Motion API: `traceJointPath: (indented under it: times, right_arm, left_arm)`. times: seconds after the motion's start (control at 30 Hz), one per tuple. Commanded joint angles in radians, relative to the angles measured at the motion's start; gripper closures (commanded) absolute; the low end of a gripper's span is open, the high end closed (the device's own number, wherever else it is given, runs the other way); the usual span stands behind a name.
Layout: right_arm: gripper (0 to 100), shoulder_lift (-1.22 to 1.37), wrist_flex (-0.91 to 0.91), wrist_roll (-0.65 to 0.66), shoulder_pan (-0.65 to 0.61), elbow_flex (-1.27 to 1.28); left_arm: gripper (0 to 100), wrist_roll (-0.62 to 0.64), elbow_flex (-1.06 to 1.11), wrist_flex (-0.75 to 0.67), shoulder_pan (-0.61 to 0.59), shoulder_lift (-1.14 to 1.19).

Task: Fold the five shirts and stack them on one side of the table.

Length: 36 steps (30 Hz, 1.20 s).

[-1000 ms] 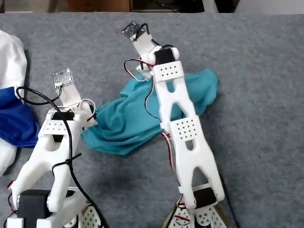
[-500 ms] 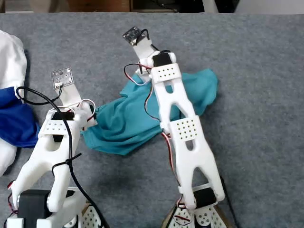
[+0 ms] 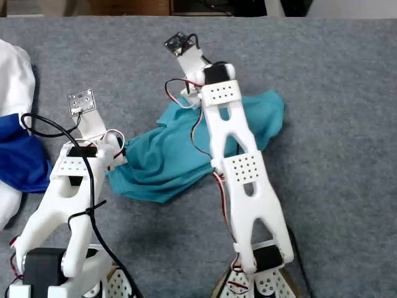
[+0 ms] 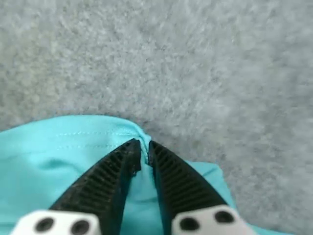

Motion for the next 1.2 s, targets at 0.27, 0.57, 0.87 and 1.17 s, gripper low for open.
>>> traceJointPath:
  times: [0.27,0.57,0.87,1.17]
  right_arm:
    - [99.4,-0.183,0.080,-0.008,-0.015,-0.145]
    - [99.4,-0.421,0.176,-0.006,-0.015,-0.145]
    - [99.4,-0.754,0.310,-0.006,0.039,-0.134]
    - [99.4,-1.144,0.308,0.000,0.220,0.027]
  left_arm:
    - [98,0.002,-0.003,-0.017,-0.014,-0.005]
    - [98,0.009,-0.043,-0.003,-0.009,-0.015]
    - [98,0.020,-0.462,0.353,-0.017,-0.015]
    - [98,-0.018,-1.091,0.746,-0.015,-0.015]
